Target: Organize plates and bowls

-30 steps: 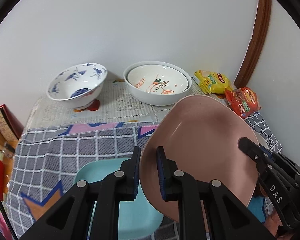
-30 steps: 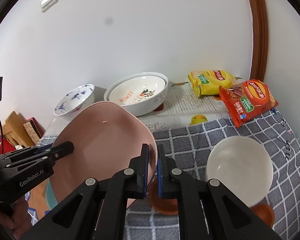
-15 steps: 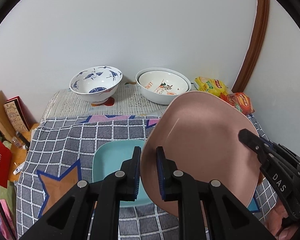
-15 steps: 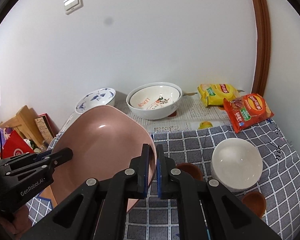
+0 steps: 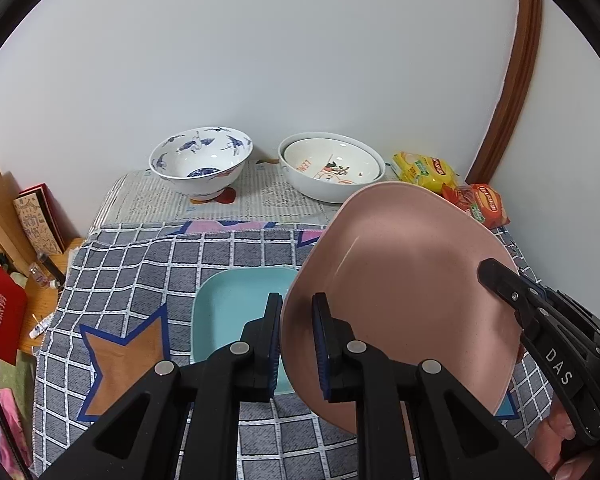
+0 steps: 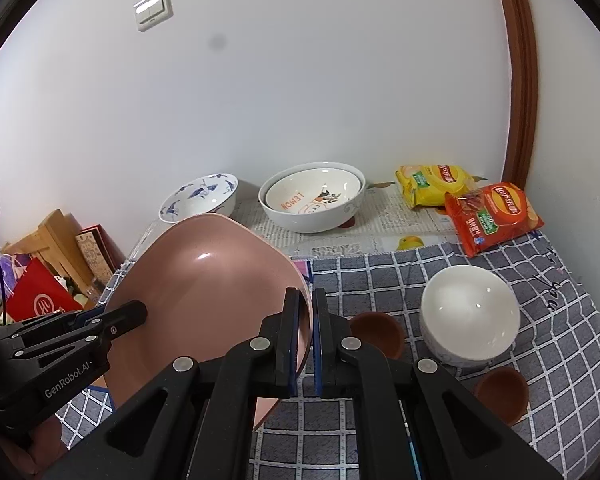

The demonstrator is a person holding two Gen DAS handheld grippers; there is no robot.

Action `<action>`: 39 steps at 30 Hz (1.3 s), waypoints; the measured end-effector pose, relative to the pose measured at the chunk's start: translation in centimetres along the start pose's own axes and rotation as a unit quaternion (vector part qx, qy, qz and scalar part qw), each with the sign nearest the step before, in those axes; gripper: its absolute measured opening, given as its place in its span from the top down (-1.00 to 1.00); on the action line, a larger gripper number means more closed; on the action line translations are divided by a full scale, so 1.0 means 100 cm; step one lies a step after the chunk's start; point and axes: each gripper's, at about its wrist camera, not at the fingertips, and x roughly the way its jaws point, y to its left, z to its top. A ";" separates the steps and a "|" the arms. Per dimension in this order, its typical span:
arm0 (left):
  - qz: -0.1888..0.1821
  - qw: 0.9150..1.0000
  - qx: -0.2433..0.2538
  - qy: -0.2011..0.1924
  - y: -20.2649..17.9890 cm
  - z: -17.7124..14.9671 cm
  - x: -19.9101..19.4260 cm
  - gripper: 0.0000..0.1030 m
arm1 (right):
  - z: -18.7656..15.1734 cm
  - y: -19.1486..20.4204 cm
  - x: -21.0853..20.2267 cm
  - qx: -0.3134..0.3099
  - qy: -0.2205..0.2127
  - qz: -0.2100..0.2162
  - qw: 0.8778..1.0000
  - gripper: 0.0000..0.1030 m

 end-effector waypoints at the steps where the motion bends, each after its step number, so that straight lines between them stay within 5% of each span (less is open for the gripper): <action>1: 0.002 1.000 -0.002 0.000 0.003 0.000 0.000 0.72 | 0.000 0.001 0.002 0.000 0.001 0.002 1.000 0.88; 39: 0.030 0.997 -0.053 0.049 0.077 -0.015 0.063 0.72 | -0.012 0.058 0.091 -0.027 0.060 0.028 0.997 0.87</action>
